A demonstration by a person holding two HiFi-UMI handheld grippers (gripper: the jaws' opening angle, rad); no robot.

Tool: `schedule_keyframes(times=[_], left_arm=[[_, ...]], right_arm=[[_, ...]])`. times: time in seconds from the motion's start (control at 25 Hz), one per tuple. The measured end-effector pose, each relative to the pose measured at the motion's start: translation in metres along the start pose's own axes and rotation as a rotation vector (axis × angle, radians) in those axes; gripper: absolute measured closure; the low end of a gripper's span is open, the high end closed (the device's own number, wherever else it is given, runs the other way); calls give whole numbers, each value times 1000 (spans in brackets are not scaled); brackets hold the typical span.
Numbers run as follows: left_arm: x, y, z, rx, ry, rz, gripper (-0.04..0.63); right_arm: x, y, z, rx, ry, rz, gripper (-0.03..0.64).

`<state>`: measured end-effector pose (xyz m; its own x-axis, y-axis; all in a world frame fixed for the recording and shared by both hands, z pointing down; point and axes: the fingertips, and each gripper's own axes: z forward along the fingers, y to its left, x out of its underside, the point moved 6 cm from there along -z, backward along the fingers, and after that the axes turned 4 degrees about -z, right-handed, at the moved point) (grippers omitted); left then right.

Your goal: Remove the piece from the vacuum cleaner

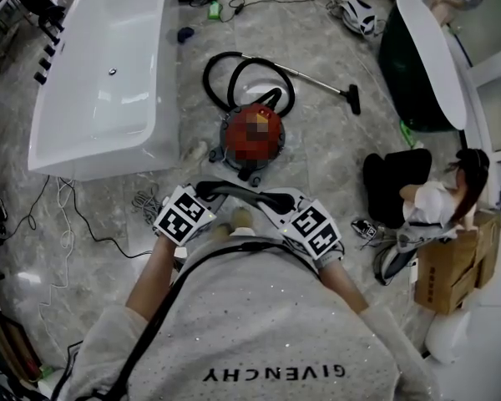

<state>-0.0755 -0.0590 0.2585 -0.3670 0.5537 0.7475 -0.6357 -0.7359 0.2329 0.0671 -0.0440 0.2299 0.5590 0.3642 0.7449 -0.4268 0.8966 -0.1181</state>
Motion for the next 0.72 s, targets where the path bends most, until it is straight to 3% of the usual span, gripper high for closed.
schedule_keyframes(times=[0.72], left_arm=[[0, 0, 12, 32, 8, -62, 546]], right_arm=[[4, -14, -1, -37, 34, -20, 575]])
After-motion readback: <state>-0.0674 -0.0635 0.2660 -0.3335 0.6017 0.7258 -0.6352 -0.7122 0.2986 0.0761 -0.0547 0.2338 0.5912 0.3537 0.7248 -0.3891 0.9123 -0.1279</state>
